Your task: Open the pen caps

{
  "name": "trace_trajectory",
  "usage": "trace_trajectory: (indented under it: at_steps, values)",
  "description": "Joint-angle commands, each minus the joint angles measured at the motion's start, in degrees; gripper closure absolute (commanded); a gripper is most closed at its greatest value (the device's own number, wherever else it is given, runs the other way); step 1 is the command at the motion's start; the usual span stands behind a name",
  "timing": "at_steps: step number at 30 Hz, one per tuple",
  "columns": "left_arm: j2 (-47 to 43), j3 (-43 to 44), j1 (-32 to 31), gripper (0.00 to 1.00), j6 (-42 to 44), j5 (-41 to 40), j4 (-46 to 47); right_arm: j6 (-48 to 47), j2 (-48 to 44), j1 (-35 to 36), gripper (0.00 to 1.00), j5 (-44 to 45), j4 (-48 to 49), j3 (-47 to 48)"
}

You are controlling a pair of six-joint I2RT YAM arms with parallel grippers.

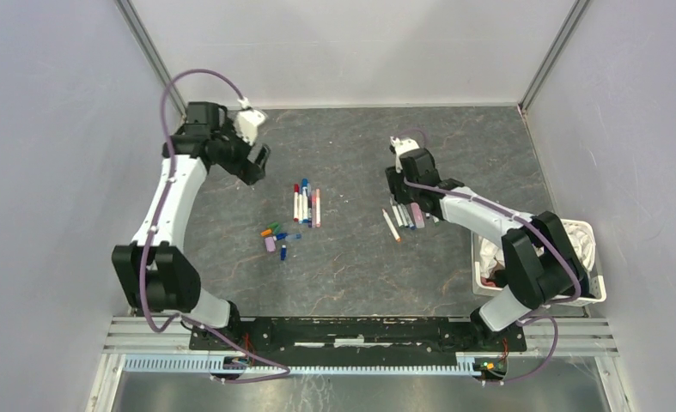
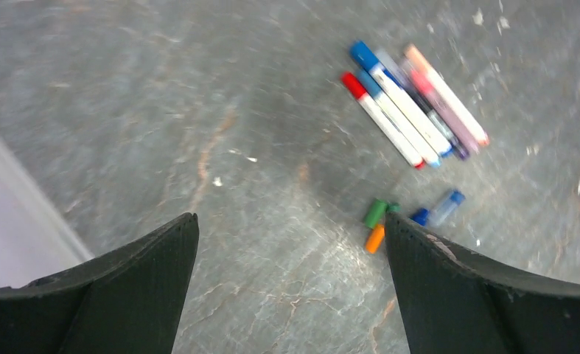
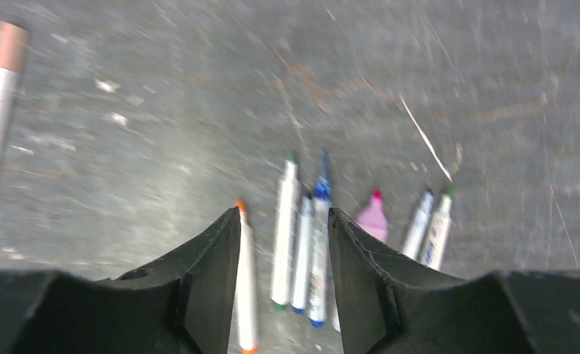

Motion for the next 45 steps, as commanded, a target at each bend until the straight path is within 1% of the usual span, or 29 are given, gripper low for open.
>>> trace_trajectory:
  at_steps: [1, 4, 6, 9, 12, 14, 22, 31, 36, 41, 45]
  values:
    - [-3.73, 3.11, 1.43, 0.0, -14.4, -4.69, 4.1, 1.22, 2.79, 6.14, 0.48, 0.7, -0.89, 9.91]
    - [-2.79, 3.09, 2.31, 0.0, -11.72, -1.23, 0.97, 2.86, 7.55, 10.81, 0.48, -0.27, -0.89, 15.53]
    - [-2.03, 3.15, 4.15, 0.0, -12.95, 0.14, 0.5, 4.47, 12.05, 13.23, 0.48, -0.98, -1.18, 19.43]
    - [-3.16, 2.15, 5.25, 0.0, -15.35, -2.48, 2.79, 6.17, 18.15, 16.03, 0.51, -0.53, -1.48, 24.47]
    - [-6.55, -0.18, 5.36, 0.0, -17.81, -5.33, 6.43, 7.36, 22.99, 17.35, 0.57, -1.19, -1.57, 28.49]
    - [-8.62, -1.08, 5.36, 0.0, -18.85, -6.03, 7.26, 7.74, 25.71, 18.03, 0.6, -1.56, -1.87, 30.9]
    - [-9.34, -1.95, 5.36, 0.0, -21.49, -6.53, 7.4, 9.28, 30.99, 19.28, 0.64, -1.84, -2.97, 36.36]
    - [-9.12, -2.47, 5.38, 0.0, -23.8, -7.54, 7.37, 10.65, 34.99, 19.41, 0.67, -2.05, -3.02, 38.93]
    - [-9.76, -2.88, 5.38, 0.0, -23.63, -7.26, 7.36, 9.87, 36.36, 19.51, 0.72, -0.87, -4.03, 38.85]
    - [-9.68, -2.9, 5.36, 0.0, -22.23, -7.15, 6.15, 8.25, 35.42, 19.84, 0.75, 2.31, -4.96, 36.31]
    - [-9.76, -3.03, 5.36, 0.0, -20.82, -7.02, 5.97, 5.65, 31.95, 19.87, 0.74, 6.44, -5.25, 31.49]
